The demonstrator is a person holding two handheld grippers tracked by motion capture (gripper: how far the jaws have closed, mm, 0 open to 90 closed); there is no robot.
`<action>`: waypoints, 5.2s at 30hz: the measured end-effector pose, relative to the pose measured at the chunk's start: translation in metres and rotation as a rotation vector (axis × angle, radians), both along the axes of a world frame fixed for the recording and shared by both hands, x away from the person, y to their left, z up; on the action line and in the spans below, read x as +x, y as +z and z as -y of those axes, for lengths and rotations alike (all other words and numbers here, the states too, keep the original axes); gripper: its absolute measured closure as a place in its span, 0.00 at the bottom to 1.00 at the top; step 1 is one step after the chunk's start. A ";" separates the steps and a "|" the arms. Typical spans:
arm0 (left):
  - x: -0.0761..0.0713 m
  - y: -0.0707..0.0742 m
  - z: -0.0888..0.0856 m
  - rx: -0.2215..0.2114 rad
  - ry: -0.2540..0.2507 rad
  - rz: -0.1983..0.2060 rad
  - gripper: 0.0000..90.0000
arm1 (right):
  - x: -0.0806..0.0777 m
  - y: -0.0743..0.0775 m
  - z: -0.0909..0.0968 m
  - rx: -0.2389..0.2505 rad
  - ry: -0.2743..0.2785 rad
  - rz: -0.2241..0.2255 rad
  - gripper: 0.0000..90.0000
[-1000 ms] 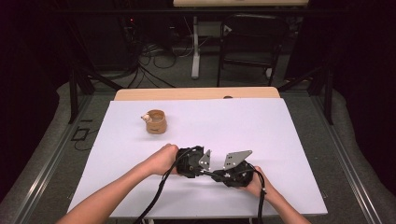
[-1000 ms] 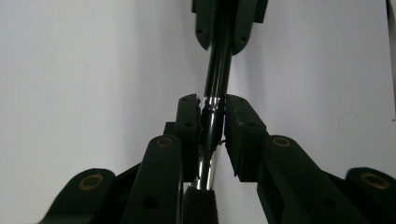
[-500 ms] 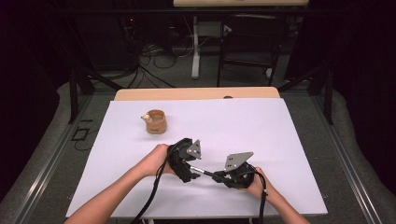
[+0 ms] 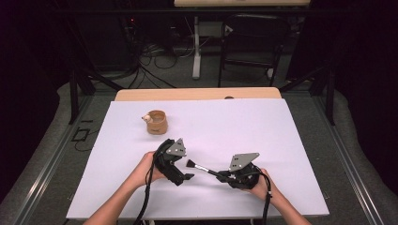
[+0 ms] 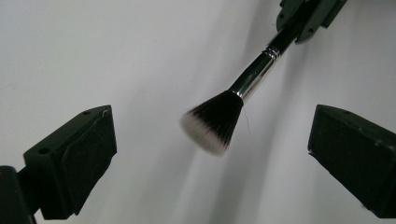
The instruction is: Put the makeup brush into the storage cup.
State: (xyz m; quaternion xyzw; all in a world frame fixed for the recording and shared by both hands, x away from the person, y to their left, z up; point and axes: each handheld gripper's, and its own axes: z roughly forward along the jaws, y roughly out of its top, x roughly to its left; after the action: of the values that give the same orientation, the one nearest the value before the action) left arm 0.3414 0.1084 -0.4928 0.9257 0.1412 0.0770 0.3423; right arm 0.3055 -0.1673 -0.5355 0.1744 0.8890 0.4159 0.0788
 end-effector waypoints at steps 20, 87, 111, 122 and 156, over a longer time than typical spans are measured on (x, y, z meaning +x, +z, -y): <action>-0.004 -0.024 -0.014 -0.185 0.156 0.014 0.00 | -0.001 0.002 0.002 0.020 -0.101 0.025 0.88; 0.000 -0.028 0.006 -0.509 0.225 -0.100 0.63 | 0.000 -0.008 -0.036 0.142 -0.269 0.027 0.88; -0.014 -0.019 0.013 -0.528 0.110 -0.062 0.85 | -0.002 -0.010 -0.042 0.122 -0.242 0.024 0.80; -0.019 -0.016 0.009 -0.486 0.101 -0.003 0.85 | 0.000 -0.005 -0.033 0.117 -0.260 0.007 0.47; -0.008 -0.011 -0.017 -0.388 0.153 0.049 0.85 | -0.002 0.003 0.036 0.113 -0.329 0.073 0.00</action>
State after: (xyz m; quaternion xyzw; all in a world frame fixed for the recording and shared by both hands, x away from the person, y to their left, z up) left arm 0.3331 0.1259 -0.5036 0.8270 0.2149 0.0964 0.5106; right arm 0.3031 -0.2030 -0.5324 0.3064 0.8202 0.4530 0.1679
